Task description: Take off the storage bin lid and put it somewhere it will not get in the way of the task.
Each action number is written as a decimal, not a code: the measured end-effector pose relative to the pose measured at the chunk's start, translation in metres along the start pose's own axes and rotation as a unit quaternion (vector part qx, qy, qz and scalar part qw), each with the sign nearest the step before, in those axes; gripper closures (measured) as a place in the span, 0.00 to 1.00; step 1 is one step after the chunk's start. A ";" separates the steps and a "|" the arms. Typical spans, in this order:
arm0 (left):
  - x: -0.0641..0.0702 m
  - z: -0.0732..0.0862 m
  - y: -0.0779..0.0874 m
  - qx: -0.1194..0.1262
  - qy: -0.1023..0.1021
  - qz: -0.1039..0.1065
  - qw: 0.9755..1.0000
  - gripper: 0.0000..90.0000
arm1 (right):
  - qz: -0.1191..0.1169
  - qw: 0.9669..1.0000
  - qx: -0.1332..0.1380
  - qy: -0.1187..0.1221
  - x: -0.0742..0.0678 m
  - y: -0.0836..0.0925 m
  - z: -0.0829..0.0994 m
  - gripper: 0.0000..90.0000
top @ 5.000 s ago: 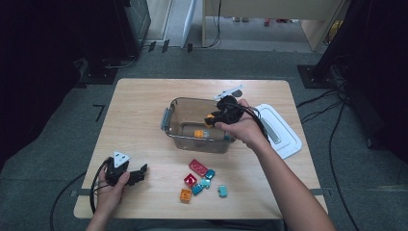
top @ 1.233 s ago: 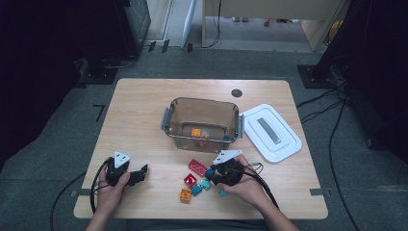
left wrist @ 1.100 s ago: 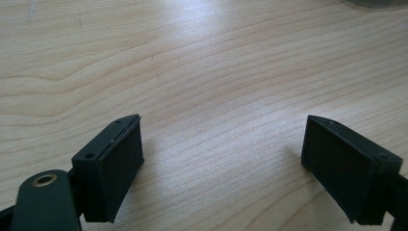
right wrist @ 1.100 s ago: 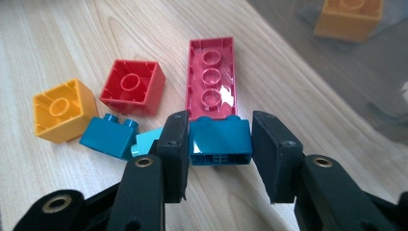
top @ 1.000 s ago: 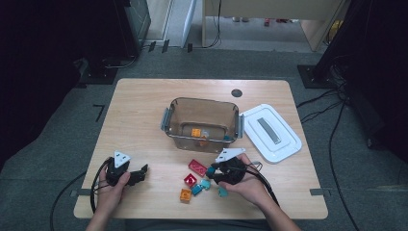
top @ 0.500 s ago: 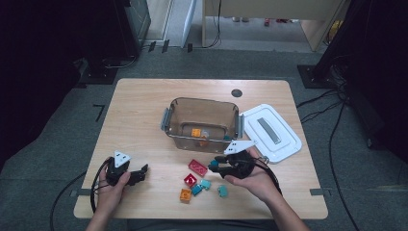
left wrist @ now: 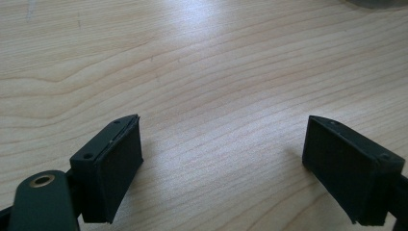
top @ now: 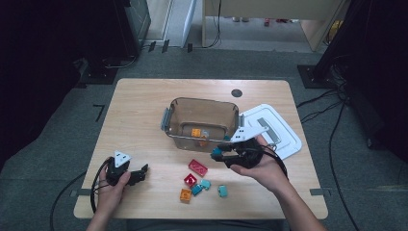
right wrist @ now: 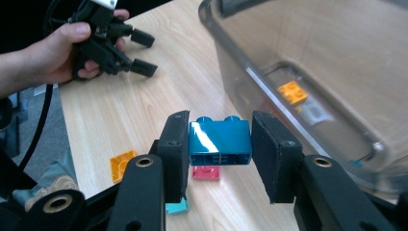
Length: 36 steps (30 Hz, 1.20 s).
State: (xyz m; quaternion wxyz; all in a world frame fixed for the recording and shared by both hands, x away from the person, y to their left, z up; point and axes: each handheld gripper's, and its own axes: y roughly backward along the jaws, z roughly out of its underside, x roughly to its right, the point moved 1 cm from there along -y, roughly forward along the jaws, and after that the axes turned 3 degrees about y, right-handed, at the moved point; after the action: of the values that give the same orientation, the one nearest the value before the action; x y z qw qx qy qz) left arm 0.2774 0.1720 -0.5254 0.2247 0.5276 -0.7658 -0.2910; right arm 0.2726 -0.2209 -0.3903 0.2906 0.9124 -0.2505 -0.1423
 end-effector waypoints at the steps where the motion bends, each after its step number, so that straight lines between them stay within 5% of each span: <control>1: 0.000 0.000 0.000 0.000 0.000 0.000 1.000 0.15 | 0.002 1.000 0.002 0.002 0.000 0.003 -0.004 0.67; 15: 0.000 0.000 0.000 0.001 0.000 0.000 1.000 0.15 | 0.015 0.999 0.028 0.001 0.027 0.019 -0.052 0.67; 23: 0.000 0.000 0.000 0.001 0.000 0.000 1.000 0.15 | 0.034 0.999 0.031 -0.022 0.055 0.010 -0.068 0.67; 36: 0.000 0.000 0.000 0.001 0.000 0.000 1.000 0.15 | 0.054 0.997 0.006 -0.047 0.082 -0.016 -0.073 0.67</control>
State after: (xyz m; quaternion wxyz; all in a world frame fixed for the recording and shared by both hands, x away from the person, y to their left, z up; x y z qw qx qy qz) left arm 0.2769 0.1723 -0.5255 0.2236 0.5279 -0.7662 -0.2901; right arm 0.3763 -0.2205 -0.3516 0.2802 0.8914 -0.3142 -0.1679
